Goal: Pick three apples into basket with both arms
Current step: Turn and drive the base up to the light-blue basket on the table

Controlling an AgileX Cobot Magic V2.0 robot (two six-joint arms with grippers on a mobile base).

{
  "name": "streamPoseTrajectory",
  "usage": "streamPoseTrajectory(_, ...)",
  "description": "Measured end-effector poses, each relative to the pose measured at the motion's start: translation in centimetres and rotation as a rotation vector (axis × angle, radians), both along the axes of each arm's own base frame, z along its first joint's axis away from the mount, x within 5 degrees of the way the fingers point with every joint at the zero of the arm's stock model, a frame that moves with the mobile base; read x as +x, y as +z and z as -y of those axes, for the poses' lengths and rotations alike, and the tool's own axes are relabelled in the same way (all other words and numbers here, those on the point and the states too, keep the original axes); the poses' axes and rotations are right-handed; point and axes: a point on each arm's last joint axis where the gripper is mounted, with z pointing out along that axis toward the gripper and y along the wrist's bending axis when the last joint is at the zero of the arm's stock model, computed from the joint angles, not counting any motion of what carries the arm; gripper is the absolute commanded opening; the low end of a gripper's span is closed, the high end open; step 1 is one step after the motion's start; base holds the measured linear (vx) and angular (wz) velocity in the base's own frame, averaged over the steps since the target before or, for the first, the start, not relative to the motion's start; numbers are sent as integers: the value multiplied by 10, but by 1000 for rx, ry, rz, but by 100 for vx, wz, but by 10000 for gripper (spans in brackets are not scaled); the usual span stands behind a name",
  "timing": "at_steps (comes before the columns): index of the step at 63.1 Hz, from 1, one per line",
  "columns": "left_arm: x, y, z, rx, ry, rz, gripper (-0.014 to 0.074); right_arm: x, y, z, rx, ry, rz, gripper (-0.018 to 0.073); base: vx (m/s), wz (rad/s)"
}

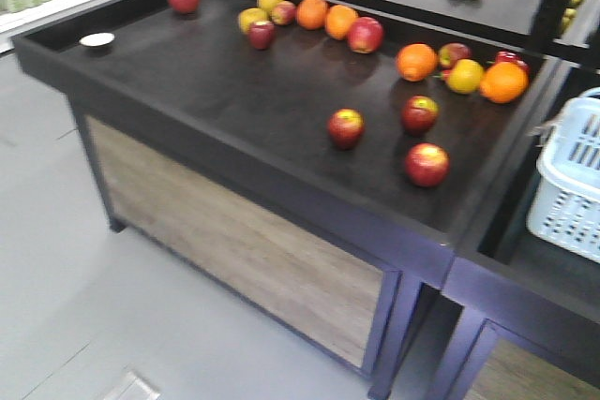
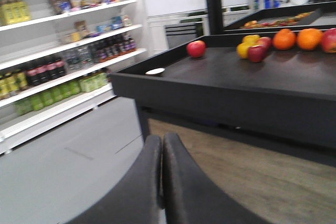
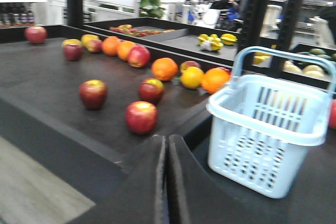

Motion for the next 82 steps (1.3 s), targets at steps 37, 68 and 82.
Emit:
streamPoseTrajectory(37, 0, 0, 0, 0, 0, 0, -6, 0, 0, 0, 0, 0, -1, -3, 13, -49)
streamPoseTrajectory(68, 0, 0, 0, 0, 0, 0, -6, 0, 0, 0, 0, 0, -1, -3, 12, -32)
streamPoseTrajectory(82, 0, 0, 0, 0, 0, 0, -6, 0, 0, 0, 0, 0, -1, -3, 11, -18)
